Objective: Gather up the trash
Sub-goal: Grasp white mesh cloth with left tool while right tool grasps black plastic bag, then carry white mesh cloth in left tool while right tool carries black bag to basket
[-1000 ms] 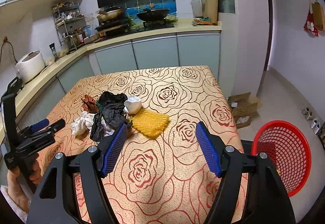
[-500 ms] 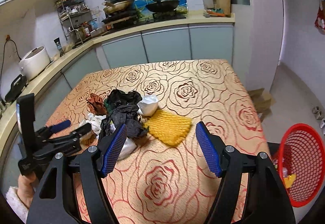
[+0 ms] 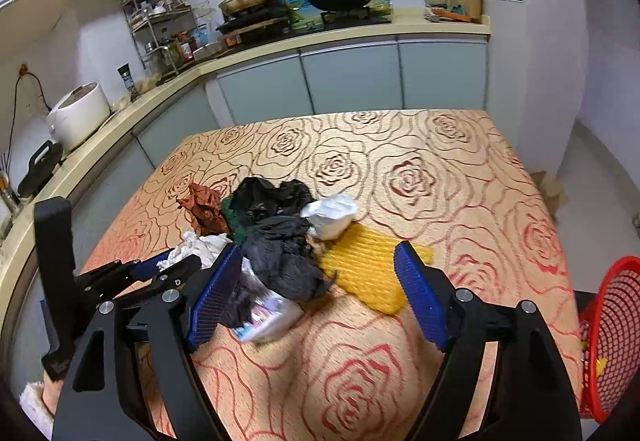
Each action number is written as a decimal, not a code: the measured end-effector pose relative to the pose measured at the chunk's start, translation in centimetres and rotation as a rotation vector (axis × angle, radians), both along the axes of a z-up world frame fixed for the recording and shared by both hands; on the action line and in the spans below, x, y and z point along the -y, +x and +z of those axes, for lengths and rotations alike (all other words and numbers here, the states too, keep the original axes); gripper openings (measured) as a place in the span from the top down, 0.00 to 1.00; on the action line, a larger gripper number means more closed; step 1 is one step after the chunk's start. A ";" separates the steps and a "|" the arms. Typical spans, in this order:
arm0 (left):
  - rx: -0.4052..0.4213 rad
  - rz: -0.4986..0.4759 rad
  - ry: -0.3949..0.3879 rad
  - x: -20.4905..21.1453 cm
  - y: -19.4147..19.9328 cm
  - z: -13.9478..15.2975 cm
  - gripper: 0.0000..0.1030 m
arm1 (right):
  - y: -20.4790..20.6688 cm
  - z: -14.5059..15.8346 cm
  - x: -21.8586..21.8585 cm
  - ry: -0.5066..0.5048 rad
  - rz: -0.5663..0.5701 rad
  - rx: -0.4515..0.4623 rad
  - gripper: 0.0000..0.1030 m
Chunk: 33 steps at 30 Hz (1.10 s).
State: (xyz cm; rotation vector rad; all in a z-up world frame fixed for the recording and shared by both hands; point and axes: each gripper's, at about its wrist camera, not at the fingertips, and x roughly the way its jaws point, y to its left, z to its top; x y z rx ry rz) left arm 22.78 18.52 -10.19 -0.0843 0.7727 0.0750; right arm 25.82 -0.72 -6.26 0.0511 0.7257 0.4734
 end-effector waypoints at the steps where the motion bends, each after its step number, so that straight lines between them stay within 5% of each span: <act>1: 0.003 0.004 -0.002 -0.1 -0.1 0.1 0.74 | 0.2 -0.1 -0.4 -0.002 0.005 -0.002 0.26; 17: 0.070 0.055 0.038 -0.8 -3.0 2.7 0.74 | 2.7 -2.8 -4.3 -0.073 0.032 -0.053 0.26; 22: 0.086 0.075 0.032 -1.3 -3.8 3.2 0.74 | 2.6 -3.5 -4.2 -0.072 0.058 -0.086 0.49; 33: 0.115 0.096 0.049 -0.9 -4.8 4.2 0.74 | 0.7 -2.2 -2.9 -0.047 0.046 -0.044 0.55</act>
